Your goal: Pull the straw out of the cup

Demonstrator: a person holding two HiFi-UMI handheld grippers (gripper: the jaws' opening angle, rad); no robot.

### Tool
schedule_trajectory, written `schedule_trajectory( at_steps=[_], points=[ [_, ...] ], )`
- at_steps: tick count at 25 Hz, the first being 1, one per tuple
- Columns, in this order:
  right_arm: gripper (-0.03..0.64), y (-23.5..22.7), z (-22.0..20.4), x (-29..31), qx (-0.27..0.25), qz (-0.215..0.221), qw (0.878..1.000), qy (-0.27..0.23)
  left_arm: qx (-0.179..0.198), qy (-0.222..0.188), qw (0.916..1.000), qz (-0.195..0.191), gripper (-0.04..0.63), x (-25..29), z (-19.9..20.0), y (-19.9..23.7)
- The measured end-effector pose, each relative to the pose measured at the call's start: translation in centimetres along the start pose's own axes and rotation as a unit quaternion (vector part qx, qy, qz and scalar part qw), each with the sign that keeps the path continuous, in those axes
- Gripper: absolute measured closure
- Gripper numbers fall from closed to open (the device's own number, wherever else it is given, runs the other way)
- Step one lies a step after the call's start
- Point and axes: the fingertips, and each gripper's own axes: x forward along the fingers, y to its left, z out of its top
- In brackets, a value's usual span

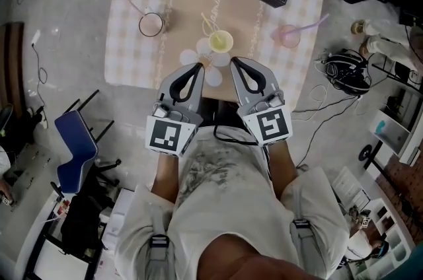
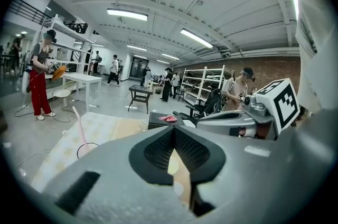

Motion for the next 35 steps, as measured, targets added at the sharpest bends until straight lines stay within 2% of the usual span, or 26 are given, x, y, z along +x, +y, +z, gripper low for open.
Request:
schedule_trajectory(
  at_steps=[3,7,12,24,28,35],
  points=[
    [0.606,-0.1,-0.5,0.7,0.003,-0.002,1.000,0.003,-0.010,-0.025,0.9996,-0.003,0.589,0.6,0.3,0.2],
    [0.606,-0.3,-1.0,1.4,0.007,-0.003,1.000,0.006,-0.007,0.000,1.0000,-0.005,0.589,1.0,-1.0,0.7],
    [0.606,-0.6,-1.9,2.4,0.007,0.000,1.000,0.019,-0.020,-0.024,0.9995,-0.002,0.589,1.9,-0.5,1.4],
    [0.580,-1.1,-3.3,5.0,-0.004,0.001,0.999,0.037,-0.034,-0.008,0.9994,-0.007,0.590,3.3,-2.4,3.0],
    [0.572,-1.3,-3.8,5.8,-0.004,0.000,0.999,0.042,-0.024,0.007,0.9996,-0.010,0.589,3.7,-3.2,3.5],
    [0.557,-1.9,-5.1,7.4,0.003,-0.002,0.998,0.060,-0.027,0.002,0.9996,-0.011,0.589,5.2,-3.6,4.4]
  ],
)
